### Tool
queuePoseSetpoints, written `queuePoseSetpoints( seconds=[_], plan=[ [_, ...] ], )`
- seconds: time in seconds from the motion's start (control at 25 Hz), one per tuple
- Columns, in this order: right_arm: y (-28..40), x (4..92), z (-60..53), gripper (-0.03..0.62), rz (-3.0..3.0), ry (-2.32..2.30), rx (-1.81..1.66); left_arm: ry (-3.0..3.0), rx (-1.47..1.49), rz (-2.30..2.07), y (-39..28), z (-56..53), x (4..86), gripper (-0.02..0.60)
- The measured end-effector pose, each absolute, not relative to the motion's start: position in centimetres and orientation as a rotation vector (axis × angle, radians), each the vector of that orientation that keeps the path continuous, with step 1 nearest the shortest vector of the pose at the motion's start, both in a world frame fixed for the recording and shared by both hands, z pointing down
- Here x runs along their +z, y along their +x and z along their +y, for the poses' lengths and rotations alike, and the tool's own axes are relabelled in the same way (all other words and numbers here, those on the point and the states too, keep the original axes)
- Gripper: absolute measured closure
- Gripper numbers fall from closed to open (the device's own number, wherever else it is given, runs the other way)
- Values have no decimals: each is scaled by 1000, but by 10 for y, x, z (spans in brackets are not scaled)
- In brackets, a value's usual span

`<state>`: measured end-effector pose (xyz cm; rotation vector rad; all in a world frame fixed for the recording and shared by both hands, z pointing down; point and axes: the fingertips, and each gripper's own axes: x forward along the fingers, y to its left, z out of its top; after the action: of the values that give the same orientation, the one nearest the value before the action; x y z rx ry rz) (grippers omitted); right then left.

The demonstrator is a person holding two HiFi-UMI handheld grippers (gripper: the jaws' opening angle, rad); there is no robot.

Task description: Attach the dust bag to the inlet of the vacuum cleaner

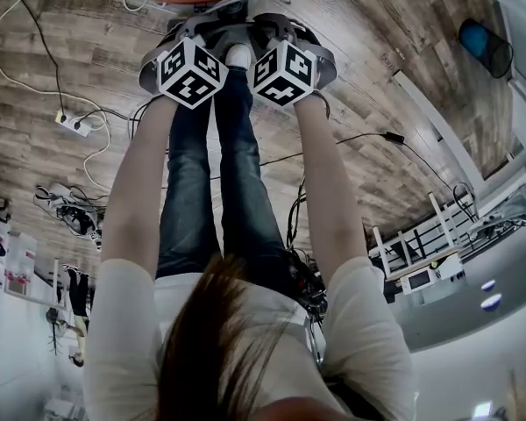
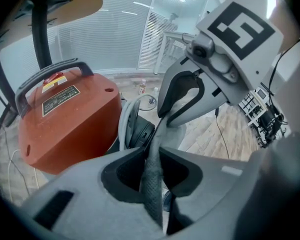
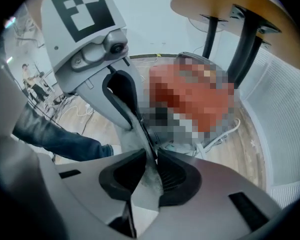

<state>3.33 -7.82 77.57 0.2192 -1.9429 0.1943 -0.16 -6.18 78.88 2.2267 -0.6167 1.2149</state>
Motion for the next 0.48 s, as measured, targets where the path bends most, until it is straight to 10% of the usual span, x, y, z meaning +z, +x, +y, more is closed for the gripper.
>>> queuePoseSetpoints(
  seconds=[0.48],
  plan=[
    [29, 767, -70, 399, -1974, 291, 422, 2131, 1081, -687, -5, -57, 780, 406]
  ],
)
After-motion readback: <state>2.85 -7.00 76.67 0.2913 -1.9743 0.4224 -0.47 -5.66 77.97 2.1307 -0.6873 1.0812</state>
